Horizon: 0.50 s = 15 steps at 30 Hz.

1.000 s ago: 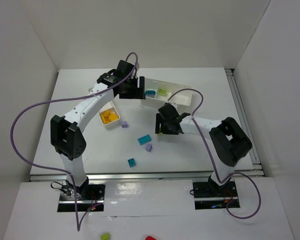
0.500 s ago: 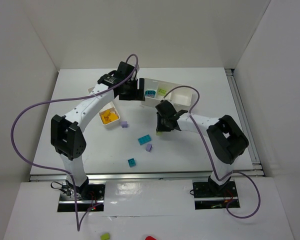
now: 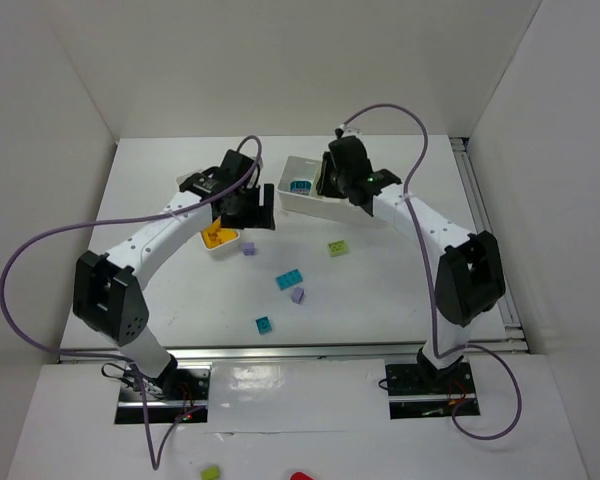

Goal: Sort the legos into containers by color

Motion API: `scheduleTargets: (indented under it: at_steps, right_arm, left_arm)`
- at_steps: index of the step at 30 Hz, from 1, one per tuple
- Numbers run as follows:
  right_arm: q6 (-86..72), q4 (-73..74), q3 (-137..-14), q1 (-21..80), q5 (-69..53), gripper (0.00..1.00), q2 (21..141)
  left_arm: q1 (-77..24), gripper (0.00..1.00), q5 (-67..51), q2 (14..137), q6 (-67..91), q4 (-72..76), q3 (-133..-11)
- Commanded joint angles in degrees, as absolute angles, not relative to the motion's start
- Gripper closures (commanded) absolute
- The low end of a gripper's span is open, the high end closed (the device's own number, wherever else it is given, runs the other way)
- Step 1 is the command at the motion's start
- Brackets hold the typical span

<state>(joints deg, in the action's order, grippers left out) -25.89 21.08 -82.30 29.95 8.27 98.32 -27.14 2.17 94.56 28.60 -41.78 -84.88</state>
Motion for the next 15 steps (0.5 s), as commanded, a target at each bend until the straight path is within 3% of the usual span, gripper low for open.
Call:
scheduleTargets:
  at_steps: [1, 5, 7, 8, 9, 10, 12, 15]
  right_arm:
    - [-22.3, 20.4, -88.4, 27.4, 11.2, 0.91, 104.4]
    - [-21.5, 18.3, -93.8, 25.8, 11.8, 0.90, 113.0]
    - [-21.5, 18.3, -97.4, 25.3, 11.8, 0.85, 115.6]
    - [-21.5, 18.3, -98.5, 25.3, 11.2, 0.78, 116.7]
    - [-21.5, 18.3, -99.7, 25.3, 11.2, 0.48, 118.5]
    - [-21.5, 19.0, -101.5, 25.3, 11.2, 0.39, 118.5]
    - [-21.0, 19.0, -101.5, 25.3, 11.7, 0.31, 117.4]
    - [-20.5, 18.5, -97.0, 25.3, 13.9, 0.29, 111.9]
  left_arm:
    - [-27.9, 0.12, 1.0, 90.0, 30.7, -40.3, -80.5]
    - [-29.7, 0.09, 1.6, 88.9, 32.5, -40.3, -76.2]
    - [-29.7, 0.09, 2.2, 88.9, 33.5, -39.6, -73.7]
    - [-30.2, 0.09, 2.8, 88.9, 34.1, -38.9, -73.0]
    - [-30.2, 0.11, 3.5, 88.9, 34.1, -38.4, -71.6]
    - [-30.8, 0.12, 4.0, 88.9, 34.1, -38.4, -71.1]
    - [-30.8, 0.14, 4.6, 88.9, 34.6, -38.4, -70.1]
    - [-31.3, 0.15, 4.6, 88.9, 34.6, -37.7, -68.5]
